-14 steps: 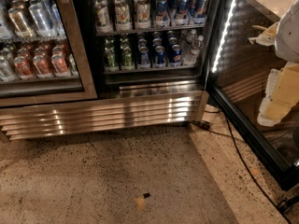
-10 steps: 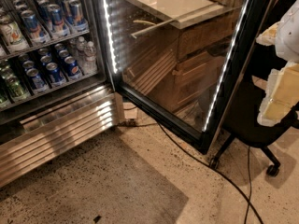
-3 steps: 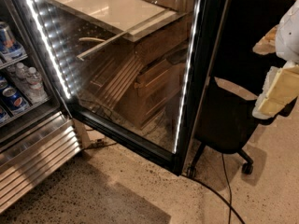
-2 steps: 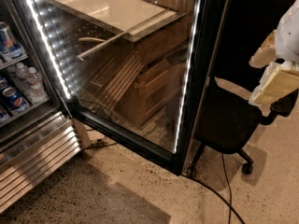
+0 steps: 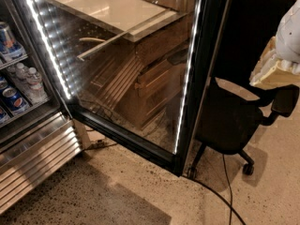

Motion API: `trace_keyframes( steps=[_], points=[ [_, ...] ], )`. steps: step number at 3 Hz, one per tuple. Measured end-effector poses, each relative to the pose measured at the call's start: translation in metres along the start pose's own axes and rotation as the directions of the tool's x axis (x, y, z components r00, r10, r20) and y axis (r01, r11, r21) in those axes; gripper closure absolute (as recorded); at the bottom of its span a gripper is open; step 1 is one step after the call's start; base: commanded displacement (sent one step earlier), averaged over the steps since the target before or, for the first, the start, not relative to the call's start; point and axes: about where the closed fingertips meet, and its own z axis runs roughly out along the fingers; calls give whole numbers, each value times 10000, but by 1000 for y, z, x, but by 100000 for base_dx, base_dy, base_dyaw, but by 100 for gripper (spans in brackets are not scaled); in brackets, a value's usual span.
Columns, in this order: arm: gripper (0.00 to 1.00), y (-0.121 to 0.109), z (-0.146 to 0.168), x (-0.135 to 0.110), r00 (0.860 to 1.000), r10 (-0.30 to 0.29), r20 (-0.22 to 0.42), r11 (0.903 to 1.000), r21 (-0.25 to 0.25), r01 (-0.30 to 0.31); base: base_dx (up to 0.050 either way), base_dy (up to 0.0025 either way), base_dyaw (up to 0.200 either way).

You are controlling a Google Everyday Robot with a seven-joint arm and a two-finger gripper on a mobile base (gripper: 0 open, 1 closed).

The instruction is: Close right fridge door

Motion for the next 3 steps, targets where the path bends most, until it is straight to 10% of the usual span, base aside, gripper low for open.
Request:
trace_keyframes(
  steps=[3],
  points=[
    [100,-9,21,2,9996,275,-30,9991,-322,-276,0,0,0]
  ],
)
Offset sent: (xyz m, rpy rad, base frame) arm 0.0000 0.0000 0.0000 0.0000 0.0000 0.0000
